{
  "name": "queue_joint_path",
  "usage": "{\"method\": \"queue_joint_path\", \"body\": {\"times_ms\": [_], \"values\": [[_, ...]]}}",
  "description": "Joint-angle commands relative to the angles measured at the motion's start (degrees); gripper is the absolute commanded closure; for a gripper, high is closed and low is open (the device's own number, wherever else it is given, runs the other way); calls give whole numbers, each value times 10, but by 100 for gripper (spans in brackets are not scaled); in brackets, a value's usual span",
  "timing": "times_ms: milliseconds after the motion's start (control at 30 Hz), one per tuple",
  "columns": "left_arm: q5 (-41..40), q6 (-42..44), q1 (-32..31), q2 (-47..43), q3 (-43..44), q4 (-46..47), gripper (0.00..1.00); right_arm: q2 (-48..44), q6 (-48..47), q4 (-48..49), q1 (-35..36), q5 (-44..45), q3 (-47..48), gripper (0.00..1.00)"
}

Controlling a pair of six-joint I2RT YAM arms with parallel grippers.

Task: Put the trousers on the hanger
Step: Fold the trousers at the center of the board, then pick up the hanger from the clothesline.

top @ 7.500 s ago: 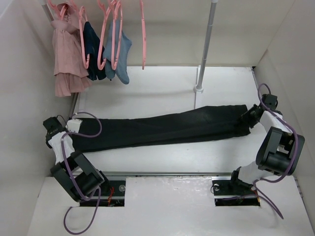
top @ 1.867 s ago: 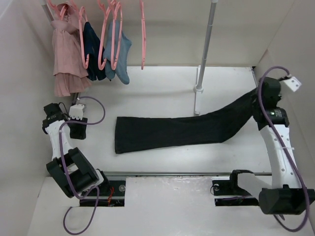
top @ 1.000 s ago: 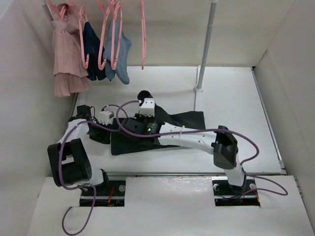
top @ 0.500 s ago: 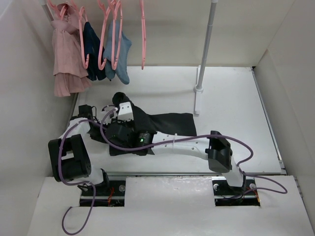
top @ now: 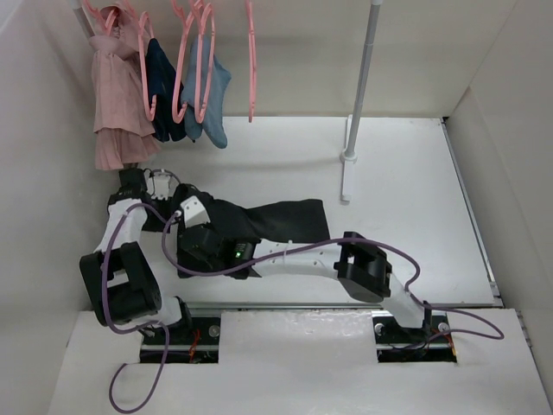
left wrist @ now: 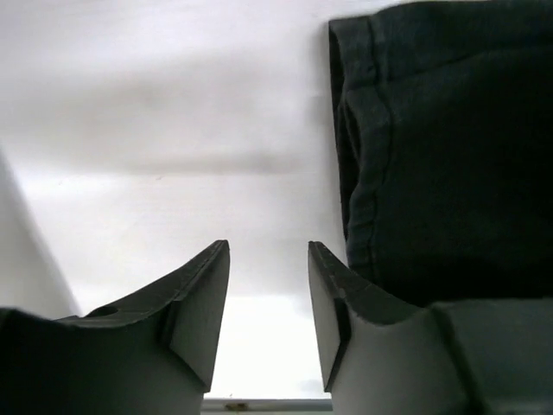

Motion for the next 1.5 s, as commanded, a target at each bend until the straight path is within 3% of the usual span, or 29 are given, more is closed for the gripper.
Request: {"method": "queue_joint_path", "body": {"times_ms": [0, 33, 67, 100, 167, 267, 367, 567, 667, 767, 900, 1033, 1200, 1433, 1467], "values": [[-44, -37, 0, -36, 25, -4, 61, 7, -66, 72, 15, -106, -9, 99], [-44, -37, 0, -36, 25, -4, 61, 7, -77, 72, 15, -140, -16, 88], [-44, -37, 0, -41, 25, -9, 59, 13, -88, 65, 15, -159, -23, 44], [-51, -37, 0, -41, 25, -9, 59, 13, -109, 60, 15, -181, -24, 23], [-66, -37, 0, -47, 25, -9, 58, 13, -134, 46, 15, -264, -38, 0], [-92, -37, 0, -61, 31, -9, 57, 2, -178, 3, 37, -296, -51, 0], [-92, -37, 5, -81, 44, -23, 55, -51, -206, -10, 64, -237, -81, 0], [-78, -19, 10, -94, 70, -62, 53, -187, -196, -10, 64, -269, -182, 0], [-39, -7, 10, -99, 83, -87, 53, -246, -135, -10, 42, -275, -243, 0], [55, 26, 10, -99, 88, -131, 53, -294, -42, -2, -18, -266, -330, 1], [66, 26, -21, -99, 66, -128, 52, -339, 61, -2, -124, -260, -417, 0], [-5, -6, -69, -78, 11, -68, 52, -379, 113, -2, -223, -246, -460, 0], [-142, -29, -90, -36, -57, 16, 54, -356, 152, -46, -343, -220, -445, 0], [-195, -3, -96, -28, -117, 70, 56, -243, 142, -56, -392, -258, -418, 0], [-195, -3, -102, -35, -118, 70, 56, -225, 147, -56, -392, -258, -418, 4]]}}
